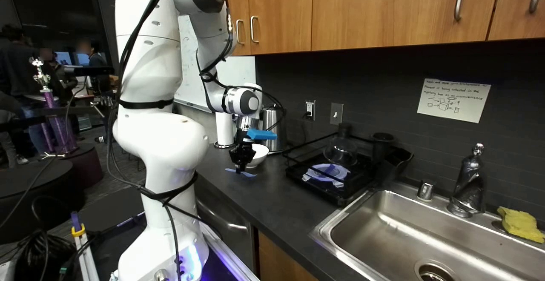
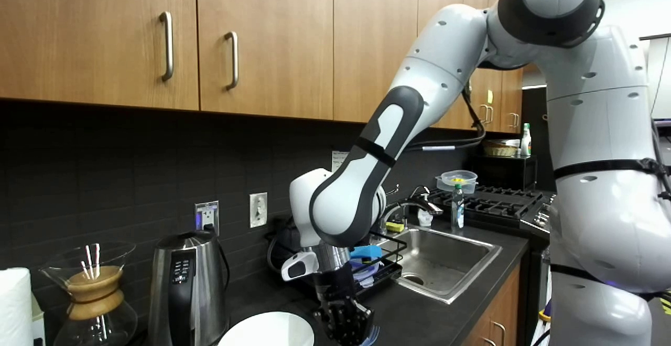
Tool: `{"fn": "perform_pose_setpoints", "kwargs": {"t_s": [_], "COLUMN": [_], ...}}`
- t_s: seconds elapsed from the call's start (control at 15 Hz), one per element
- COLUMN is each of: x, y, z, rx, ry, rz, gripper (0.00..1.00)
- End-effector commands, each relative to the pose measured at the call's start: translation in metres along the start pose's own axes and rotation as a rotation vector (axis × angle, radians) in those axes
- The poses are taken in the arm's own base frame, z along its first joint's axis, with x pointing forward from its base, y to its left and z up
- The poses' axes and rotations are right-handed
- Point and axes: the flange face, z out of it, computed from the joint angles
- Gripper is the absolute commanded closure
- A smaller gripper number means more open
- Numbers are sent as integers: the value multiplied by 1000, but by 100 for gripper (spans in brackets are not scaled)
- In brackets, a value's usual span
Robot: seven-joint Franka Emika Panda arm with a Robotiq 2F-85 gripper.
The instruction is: Put the fork in the bowl
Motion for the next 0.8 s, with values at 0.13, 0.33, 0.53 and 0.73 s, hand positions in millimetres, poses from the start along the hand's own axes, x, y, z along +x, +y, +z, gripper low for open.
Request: {"fn": "perform_pose_setpoints", "kwargs": {"t_s": [0.13,0.33,0.53,0.73], "x": [4,10,18,26], "y": [8,11,14,20], "z": [-26,-47,-67,-78], "rx": [20,51,83,103], "ry": [-45,-66,-78,-88], "rz": [-31,-36,-41,-57], "gripper": [96,96,96,96]}}
